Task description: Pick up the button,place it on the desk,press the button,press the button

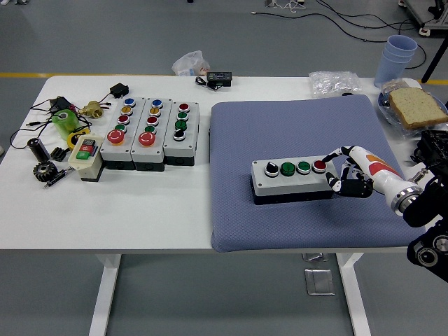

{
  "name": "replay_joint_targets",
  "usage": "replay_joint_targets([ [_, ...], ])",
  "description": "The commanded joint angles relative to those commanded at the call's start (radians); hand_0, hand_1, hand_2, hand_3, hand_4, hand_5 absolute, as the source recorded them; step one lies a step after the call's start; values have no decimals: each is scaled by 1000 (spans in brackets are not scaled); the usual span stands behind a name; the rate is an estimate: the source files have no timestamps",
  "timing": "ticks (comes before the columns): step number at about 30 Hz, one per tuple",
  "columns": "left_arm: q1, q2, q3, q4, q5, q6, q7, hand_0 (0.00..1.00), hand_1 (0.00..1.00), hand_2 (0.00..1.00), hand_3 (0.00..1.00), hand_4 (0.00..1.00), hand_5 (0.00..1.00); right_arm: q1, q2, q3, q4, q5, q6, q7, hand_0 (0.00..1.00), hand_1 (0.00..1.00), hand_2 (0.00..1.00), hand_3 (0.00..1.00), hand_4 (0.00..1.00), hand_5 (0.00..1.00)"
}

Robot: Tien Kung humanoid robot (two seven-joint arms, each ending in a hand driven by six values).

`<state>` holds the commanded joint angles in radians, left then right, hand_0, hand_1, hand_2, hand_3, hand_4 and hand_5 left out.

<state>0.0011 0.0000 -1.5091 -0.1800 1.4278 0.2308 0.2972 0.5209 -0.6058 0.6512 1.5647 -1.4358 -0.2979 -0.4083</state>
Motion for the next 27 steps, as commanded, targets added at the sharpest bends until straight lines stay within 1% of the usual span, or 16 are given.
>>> replay_joint_targets([
  [14,-2,0,6,0,-14,0,-3,557,421,424,428,267,387,5,16,-4,-13,-22,3,-9,157,2,222,699,568,185],
  [20,-6,0,3,0,-7,-1,-1,557,421,424,429,267,387,11,37,-6,-15,-55,25,-32,158,2,221,695,567,188],
  [27,-9,0,10,0,-22,0,-5,557,421,425,429,266,388,13,44,-19,-24,-61,38,-45,158,2,221,695,567,188],
])
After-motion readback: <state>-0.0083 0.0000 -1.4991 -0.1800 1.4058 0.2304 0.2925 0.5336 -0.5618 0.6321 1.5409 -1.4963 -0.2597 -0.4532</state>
